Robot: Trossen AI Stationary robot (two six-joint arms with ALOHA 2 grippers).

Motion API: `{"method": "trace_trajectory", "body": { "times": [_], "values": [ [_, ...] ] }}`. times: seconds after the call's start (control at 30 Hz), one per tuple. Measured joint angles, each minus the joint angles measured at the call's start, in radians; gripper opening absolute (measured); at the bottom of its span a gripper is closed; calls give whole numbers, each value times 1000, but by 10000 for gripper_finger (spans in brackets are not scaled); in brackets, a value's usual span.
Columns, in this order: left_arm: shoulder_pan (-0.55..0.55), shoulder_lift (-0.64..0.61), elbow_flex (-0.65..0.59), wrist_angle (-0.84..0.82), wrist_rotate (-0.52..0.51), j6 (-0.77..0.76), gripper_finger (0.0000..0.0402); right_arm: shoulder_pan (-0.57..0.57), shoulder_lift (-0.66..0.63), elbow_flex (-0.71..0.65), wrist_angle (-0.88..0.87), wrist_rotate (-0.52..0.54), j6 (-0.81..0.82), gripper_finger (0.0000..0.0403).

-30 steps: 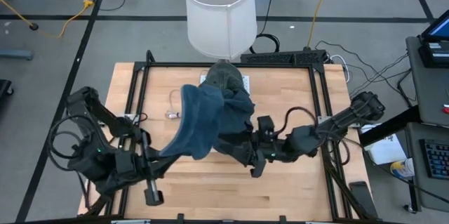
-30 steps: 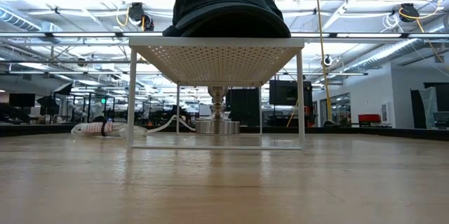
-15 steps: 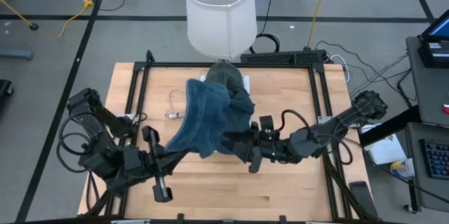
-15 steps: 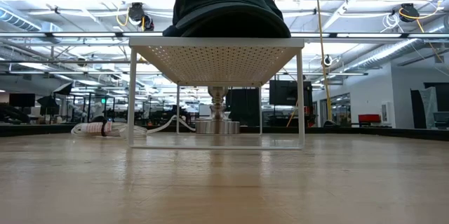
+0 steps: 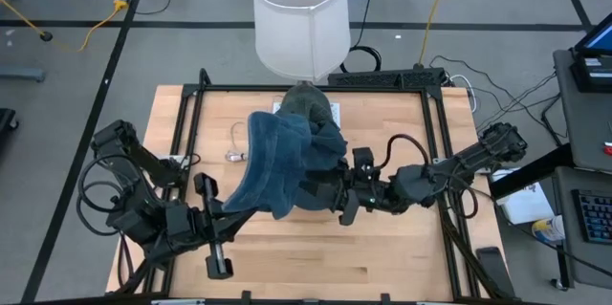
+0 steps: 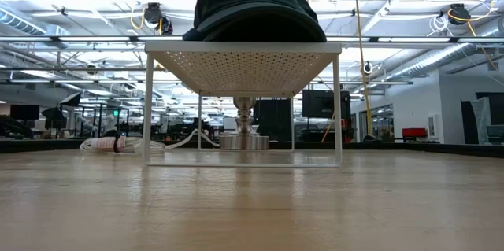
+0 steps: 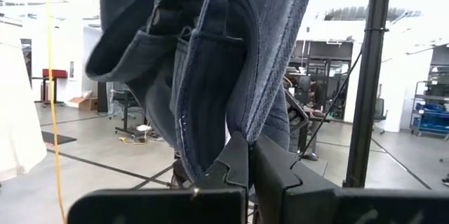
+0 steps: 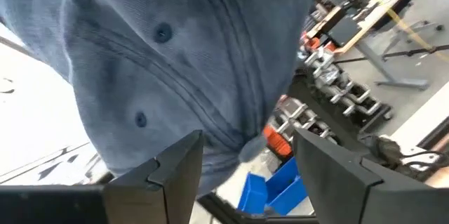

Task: Pick & Place hat
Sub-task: Stack the blue cap on the blue cap on the shelf

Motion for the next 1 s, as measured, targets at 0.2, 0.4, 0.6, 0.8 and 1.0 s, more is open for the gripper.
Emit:
{"method": "trace_trajectory", "body": {
  "times": [0.2, 0.4, 0.6, 0.8, 1.0],
  "values": [
    [7, 1, 0, -6, 22, 0, 3, -11, 1, 0, 54, -54, -11, 217],
    [7, 1, 0, -9, 12, 4, 3, -28, 9, 0, 81, -161, -27, 193],
    [0, 1, 0, -11, -55, 6, 3, -19, 9, 0, 85, -161, -30, 97],
    [-13, 1, 0, -25, -100, 8, 20, 23, 3, 0, 84, -161, -82, 19],
    [-33, 1, 0, -29, -133, -22, 55, 60, -75, 0, 21, -163, -206, 19]
  ]
}}
